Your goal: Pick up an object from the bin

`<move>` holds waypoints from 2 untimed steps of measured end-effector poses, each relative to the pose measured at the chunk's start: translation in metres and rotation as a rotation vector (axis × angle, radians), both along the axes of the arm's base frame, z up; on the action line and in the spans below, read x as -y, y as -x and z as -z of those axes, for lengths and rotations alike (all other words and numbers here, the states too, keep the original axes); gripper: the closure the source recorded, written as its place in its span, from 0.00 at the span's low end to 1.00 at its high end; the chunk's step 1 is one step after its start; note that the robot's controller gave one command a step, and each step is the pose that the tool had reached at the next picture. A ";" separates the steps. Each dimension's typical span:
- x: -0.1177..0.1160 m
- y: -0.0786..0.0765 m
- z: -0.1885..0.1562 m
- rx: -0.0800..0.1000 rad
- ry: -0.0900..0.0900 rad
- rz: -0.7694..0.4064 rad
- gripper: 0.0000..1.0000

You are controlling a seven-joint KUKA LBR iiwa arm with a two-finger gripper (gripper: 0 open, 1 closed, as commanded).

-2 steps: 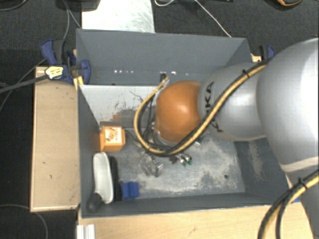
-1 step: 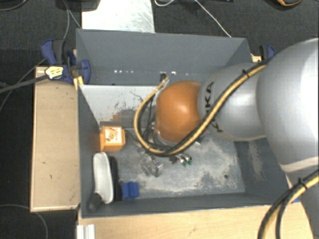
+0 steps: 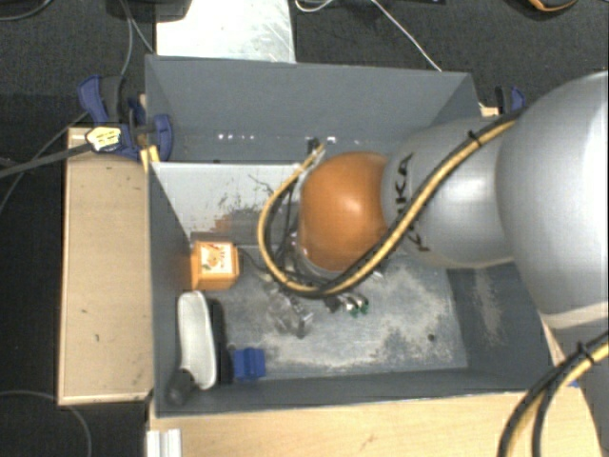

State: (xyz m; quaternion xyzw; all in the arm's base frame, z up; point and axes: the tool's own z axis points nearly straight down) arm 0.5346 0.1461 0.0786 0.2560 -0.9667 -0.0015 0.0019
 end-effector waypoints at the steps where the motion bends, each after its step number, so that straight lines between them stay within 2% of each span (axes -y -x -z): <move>1: 0.000 0.000 -0.016 0.002 0.000 0.001 1.00; 2: 0.000 0.000 -0.033 -0.001 0.000 0.001 1.00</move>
Offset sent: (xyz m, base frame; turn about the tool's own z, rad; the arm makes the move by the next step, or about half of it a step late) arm 0.0000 0.0001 0.1032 0.0000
